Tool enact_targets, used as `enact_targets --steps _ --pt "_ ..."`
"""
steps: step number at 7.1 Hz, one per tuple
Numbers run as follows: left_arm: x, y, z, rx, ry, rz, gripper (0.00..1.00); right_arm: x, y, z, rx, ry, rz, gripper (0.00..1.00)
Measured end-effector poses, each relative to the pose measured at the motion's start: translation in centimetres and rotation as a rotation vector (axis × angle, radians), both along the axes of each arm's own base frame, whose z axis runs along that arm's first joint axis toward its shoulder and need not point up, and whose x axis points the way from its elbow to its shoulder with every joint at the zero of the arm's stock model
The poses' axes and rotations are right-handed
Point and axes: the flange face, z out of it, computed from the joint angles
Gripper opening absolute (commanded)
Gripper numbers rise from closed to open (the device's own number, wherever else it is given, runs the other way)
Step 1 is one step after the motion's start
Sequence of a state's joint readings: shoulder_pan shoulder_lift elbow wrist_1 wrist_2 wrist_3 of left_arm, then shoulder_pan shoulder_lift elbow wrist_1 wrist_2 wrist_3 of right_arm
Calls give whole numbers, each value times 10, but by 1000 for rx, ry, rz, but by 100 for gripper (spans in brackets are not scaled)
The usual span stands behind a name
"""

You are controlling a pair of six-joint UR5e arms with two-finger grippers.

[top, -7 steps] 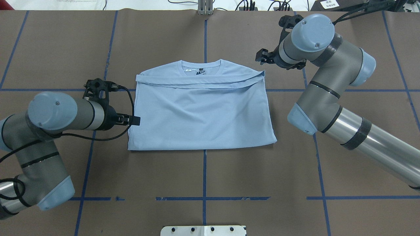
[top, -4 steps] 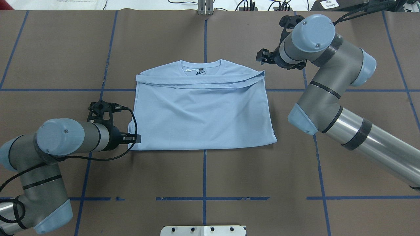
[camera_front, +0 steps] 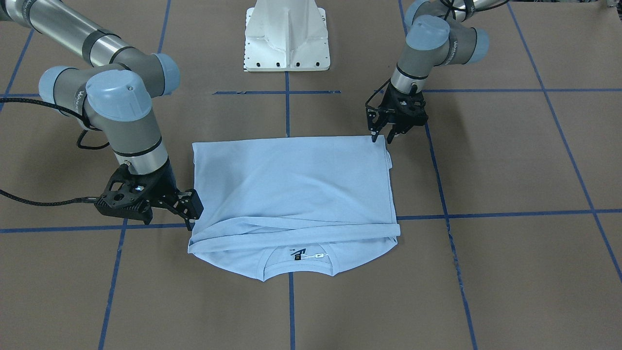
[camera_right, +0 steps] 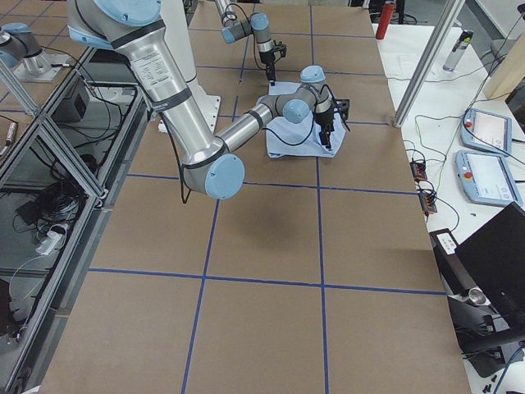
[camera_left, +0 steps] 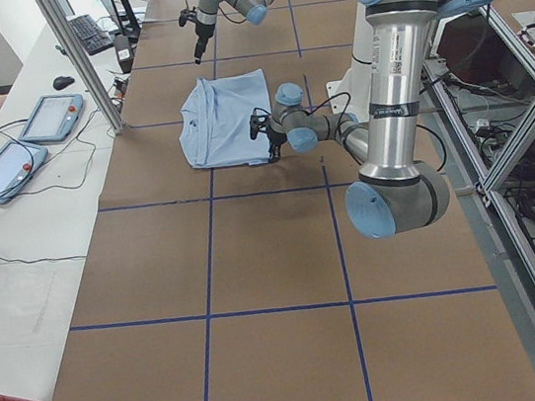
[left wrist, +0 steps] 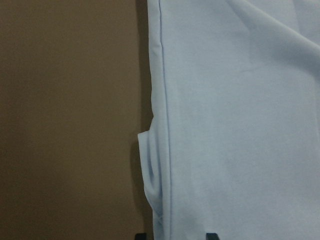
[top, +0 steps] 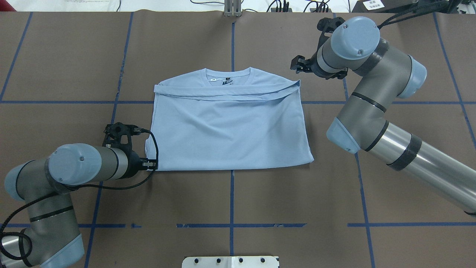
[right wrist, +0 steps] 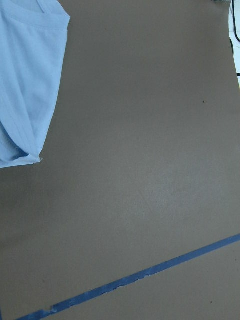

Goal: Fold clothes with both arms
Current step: 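Lower the left gripper to the shirt's side edge nearest it, then grasp the shirt edge with the left gripper and drag it away from the robot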

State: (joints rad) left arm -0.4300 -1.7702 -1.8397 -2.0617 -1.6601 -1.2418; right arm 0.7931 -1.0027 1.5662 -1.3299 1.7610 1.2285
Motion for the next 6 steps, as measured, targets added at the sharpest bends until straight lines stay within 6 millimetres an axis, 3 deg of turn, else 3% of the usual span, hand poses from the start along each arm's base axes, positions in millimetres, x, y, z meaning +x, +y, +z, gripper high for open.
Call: enact_targets --steps 2,4,6 --pt "2 2 2 -2 -3 4 35 0 0 0 0 0 0 100" --pt "6 4 5 -5 -9 10 0 0 0 1 -1 1 0 100" --pt "6 6 4 -3 -8 11 0 0 0 1 0 2 -1 100"
